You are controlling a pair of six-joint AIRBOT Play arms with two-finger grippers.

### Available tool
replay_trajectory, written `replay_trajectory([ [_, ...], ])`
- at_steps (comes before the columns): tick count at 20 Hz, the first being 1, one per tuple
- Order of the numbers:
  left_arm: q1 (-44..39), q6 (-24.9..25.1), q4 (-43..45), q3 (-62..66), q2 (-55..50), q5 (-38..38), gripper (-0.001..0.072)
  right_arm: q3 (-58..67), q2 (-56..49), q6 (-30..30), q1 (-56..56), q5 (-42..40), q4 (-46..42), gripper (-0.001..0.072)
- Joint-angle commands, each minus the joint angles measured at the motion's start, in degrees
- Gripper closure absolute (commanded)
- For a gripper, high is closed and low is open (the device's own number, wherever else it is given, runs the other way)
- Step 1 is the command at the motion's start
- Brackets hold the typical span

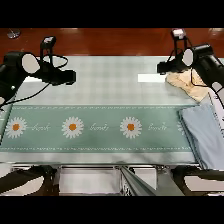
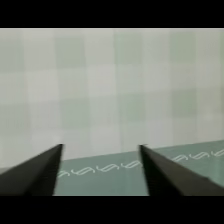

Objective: Fold the shirts.

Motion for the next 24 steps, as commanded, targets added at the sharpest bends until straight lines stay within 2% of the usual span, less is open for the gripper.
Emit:
replay_trajectory([
  [1,0.3,0.1,4.2,0.0,-1.0,5.7,0.0003,2.7,-3.0,16.3,-5.5,-17.2,-17.1,0.0081],
  [2,0.3,0.1,5.7,0.0,-1.3,5.6,0.0004,5.7,-6.2,20.4,-9.0,-16.1,-16.7,0.0081],
  [4,0.6,0.1,5.7,0.0,-1.5,5.5,0.0005,11.7,-13.5,20.8,-14.4,-10.9,-11.9,0.0081],
  [8,0.9,0.1,5.7,0.0,-1.5,5.2,0.0005,22.9,-27.1,13.9,-21.1,2.3,2.6,0.0082],
  [11,0.9,-0.3,5.6,0.0,-1.5,3.4,0.0005,27.8,-32.3,8.6,-22.9,11.7,10.8,0.0087],
  [12,0.9,-1.0,5.1,0.0,-1.5,2.2,0.0005,28.7,-33.1,6.3,-23.0,14.0,13.4,0.0118],
  [13,0.9,-1.0,4.3,0.0,-1.6,0.7,0.0005,29.2,-33.4,4.0,-23.0,15.7,16.2,0.0250],
  [14,0.9,-0.9,4.3,0.0,-1.6,-1.5,0.0005,29.8,-33.1,0.2,-23.0,16.9,20.4,0.0588],
  [15,1.3,0.0,4.6,0.2,-1.3,-4.5,0.0005,30.9,-32.1,-2.9,-23.0,17.6,25.3,0.0686],
  [18,6.0,0.3,5.7,1.9,2.4,-13.1,0.0006,35.6,-24.6,-8.1,-22.5,16.1,32.9,0.0686],
  [20,8.9,0.3,5.6,1.4,9.6,-12.4,0.0006,35.7,-14.6,-10.5,-21.0,11.7,33.9,0.0686],
  [24,8.0,0.2,2.0,-6.0,27.7,-9.4,0.0005,35.7,3.3,-14.8,-15.6,8.9,33.2,0.0687],
])
